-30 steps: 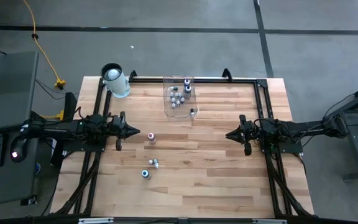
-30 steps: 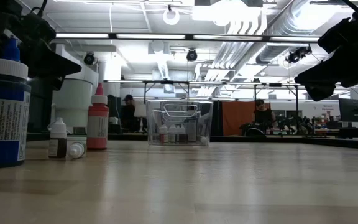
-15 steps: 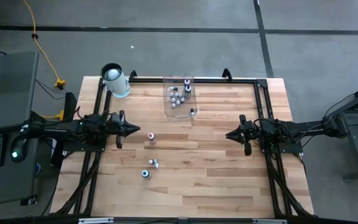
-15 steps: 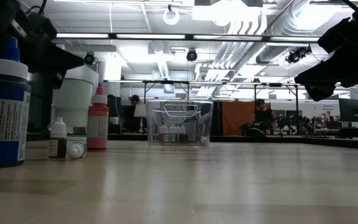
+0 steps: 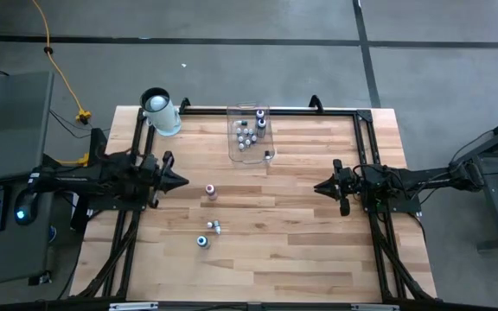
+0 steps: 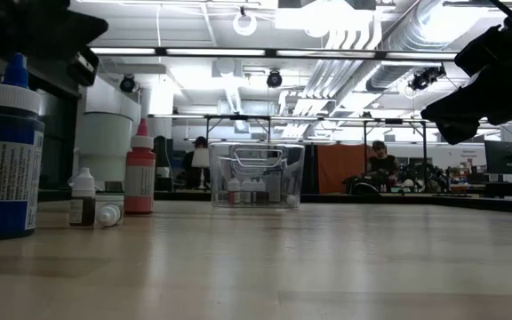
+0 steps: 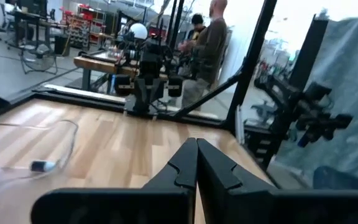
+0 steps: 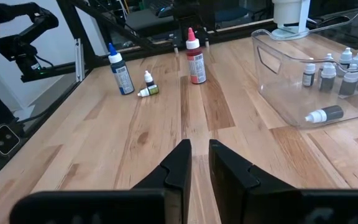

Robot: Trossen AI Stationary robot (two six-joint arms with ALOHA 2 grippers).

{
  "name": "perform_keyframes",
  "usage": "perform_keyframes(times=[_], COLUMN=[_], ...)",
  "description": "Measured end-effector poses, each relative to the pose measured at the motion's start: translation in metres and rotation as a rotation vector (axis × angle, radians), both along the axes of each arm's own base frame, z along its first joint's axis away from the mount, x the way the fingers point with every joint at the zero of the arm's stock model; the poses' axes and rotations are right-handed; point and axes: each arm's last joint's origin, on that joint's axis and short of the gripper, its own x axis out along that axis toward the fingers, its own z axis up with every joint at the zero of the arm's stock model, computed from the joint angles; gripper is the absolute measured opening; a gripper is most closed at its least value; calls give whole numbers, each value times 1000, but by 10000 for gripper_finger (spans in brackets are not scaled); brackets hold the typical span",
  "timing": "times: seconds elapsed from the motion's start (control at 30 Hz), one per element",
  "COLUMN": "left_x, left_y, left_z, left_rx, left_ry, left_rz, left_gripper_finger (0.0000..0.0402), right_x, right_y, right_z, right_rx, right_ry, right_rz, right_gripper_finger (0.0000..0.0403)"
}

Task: Pick & Place food coloring
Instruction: Put the small violet food coloring bottle into the container

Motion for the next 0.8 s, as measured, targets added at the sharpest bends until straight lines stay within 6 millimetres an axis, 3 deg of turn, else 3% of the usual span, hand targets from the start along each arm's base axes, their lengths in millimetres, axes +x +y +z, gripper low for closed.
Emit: perform_keyframes(times=[0.3, 0.47, 0.6, 0.8], left_x=[-20, -25, -15, 11], left_y=[2, 3, 3, 0], left_z=[39, 62, 87, 102], left_rx=[66, 64, 68, 61], left_ry=[137, 297, 386, 539], left_rz=[66, 81, 82, 3], left_gripper_finger=[1, 1, 1, 1], right_x=[0, 0, 0, 0], right_y=[0, 0, 0, 0], right_z=[0, 0, 0, 0], right_rx=[0, 0, 0, 0], right_ry=[0, 0, -1, -2], right_rz=[0, 0, 0, 0], right_gripper_finger=[46, 49, 46, 51])
